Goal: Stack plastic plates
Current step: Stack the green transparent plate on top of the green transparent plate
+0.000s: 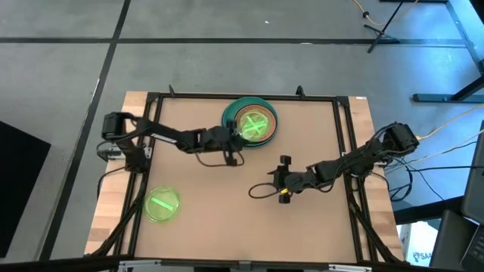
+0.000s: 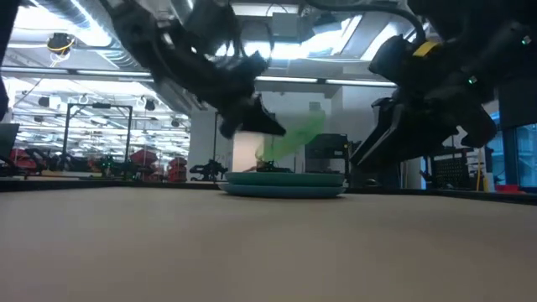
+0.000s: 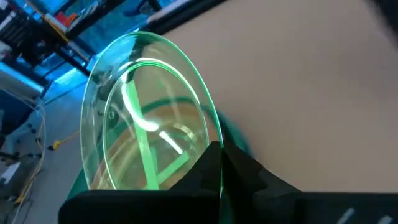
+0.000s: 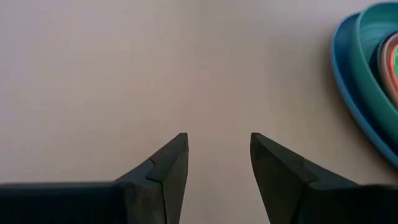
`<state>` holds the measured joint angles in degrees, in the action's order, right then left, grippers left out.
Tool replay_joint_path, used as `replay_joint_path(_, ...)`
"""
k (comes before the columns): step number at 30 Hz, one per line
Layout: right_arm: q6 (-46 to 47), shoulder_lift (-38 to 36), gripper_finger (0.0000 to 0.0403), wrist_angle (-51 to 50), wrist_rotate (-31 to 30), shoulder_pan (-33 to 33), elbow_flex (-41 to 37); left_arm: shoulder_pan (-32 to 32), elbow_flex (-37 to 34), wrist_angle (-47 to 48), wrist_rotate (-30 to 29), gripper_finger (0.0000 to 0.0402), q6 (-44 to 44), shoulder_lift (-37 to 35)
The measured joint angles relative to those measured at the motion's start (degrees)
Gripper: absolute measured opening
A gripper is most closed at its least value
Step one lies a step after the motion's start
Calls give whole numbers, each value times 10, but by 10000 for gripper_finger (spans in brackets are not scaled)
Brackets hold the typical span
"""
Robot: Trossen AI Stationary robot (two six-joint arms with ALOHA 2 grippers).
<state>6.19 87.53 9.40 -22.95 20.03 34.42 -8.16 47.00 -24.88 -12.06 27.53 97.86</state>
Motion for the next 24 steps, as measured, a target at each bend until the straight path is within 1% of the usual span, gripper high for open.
replay_joint_path(4,10,0,165,-1,0,-1,-8,-32,0,-36,11,1,-2,42)
replay_joint_path(7,11,0,165,0,0,-1,-9,-40,0,-43,11,11,-4,61)
replay_joint_path(10,9,0,165,1,0,-1,-9,-40,0,-45,11,36,-6,68)
replay_joint_path(13,9,0,165,1,-1,-1,-9,-28,0,-42,6,71,-34,63)
replay_joint_path(16,8,0,165,0,-1,-2,-9,1,0,-30,-11,103,-59,44)
replay_joint_path(19,-3,0,165,0,-1,-2,-9,38,0,10,-63,125,-65,5)
replay_joint_path(22,-6,0,165,0,-2,-2,-9,84,0,73,-119,133,-92,-48)
replay_joint_path(24,-16,0,165,1,-2,-2,-9,118,0,125,-134,134,-126,-88)
